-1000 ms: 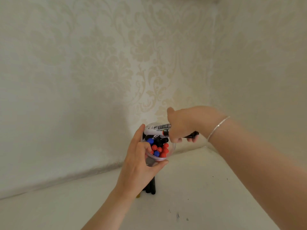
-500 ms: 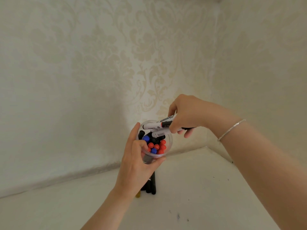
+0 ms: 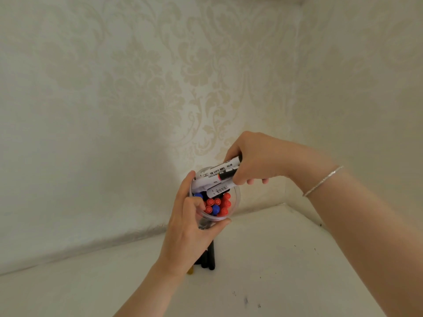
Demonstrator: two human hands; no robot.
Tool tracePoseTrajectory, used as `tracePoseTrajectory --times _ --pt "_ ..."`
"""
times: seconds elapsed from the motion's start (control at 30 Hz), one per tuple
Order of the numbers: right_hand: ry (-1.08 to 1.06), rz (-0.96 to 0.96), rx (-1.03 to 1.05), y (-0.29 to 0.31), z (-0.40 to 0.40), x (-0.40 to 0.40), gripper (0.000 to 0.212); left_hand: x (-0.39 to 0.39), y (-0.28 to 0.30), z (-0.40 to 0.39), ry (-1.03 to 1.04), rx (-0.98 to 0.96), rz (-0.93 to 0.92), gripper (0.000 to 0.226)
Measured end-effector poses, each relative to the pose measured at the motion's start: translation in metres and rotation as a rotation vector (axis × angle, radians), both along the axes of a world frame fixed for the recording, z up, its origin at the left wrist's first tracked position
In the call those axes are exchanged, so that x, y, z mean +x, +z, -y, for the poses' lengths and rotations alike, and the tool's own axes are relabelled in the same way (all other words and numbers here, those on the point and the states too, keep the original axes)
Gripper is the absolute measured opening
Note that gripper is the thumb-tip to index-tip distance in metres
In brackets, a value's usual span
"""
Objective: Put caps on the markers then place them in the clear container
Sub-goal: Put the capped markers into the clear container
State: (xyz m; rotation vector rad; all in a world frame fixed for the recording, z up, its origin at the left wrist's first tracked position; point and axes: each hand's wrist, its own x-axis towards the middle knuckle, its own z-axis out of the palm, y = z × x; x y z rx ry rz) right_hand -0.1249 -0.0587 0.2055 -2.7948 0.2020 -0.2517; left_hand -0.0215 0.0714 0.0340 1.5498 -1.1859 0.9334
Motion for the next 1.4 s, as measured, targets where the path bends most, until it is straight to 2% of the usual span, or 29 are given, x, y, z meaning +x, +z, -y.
tracePoseTrajectory --times 0.17,0.37,0.5,0.57,0.73,0.83,0.9,0.97,1.07,1.17,1.23,1.3,1.4 --pt "0.014 0.106 -0.185 0.005 -0.009 -0.006 0.031 0.002 0.006 0.004 -0.005 -0.022 -0.061 0.052" --pt "-0.015 0.143 -0.257 0.006 -0.013 -0.001 0.029 0.001 0.002 0.001 0.021 0.034 -0.015 0.05" --pt "-0.001 0.106 -0.197 -0.016 -0.014 0.019 0.035 -0.007 0.003 0.006 -0.033 0.04 0.01 0.05" --pt "-0.009 0.149 -0.166 -0.029 -0.012 0.025 0.033 -0.009 0.005 0.009 -0.053 0.024 0.002 0.05" --pt "0.041 0.205 -0.046 -0.038 -0.008 0.023 0.047 -0.007 0.003 0.012 -0.044 -0.004 -0.066 0.049" --pt "0.05 0.207 -0.047 -0.034 -0.003 0.021 0.037 -0.006 -0.001 0.012 -0.066 -0.005 -0.094 0.05" --pt "0.031 0.25 -0.099 -0.038 -0.003 0.024 0.03 -0.007 -0.001 0.011 -0.076 -0.01 -0.094 0.051" --pt "0.039 0.338 -0.164 -0.047 -0.005 0.027 0.033 -0.007 0.001 0.011 -0.076 -0.026 -0.098 0.051" --pt "0.045 0.511 -0.134 -0.059 -0.007 0.032 0.04 -0.008 0.005 0.01 -0.081 -0.046 -0.092 0.05" --pt "0.058 0.73 -0.449 -0.069 -0.008 0.037 0.039 -0.009 0.007 0.009 -0.085 -0.023 -0.068 0.053" --pt "0.119 0.721 -0.532 -0.077 -0.009 0.039 0.034 -0.01 0.005 0.009 -0.115 -0.022 -0.086 0.055" --pt "0.197 0.663 -0.458 -0.083 -0.007 0.039 0.029 -0.01 0.002 0.007 -0.129 -0.02 -0.087 0.054" --pt "0.228 0.588 0.047 -0.086 -0.002 0.035 0.01 -0.006 -0.001 0.001 -0.129 -0.023 -0.089 0.054"
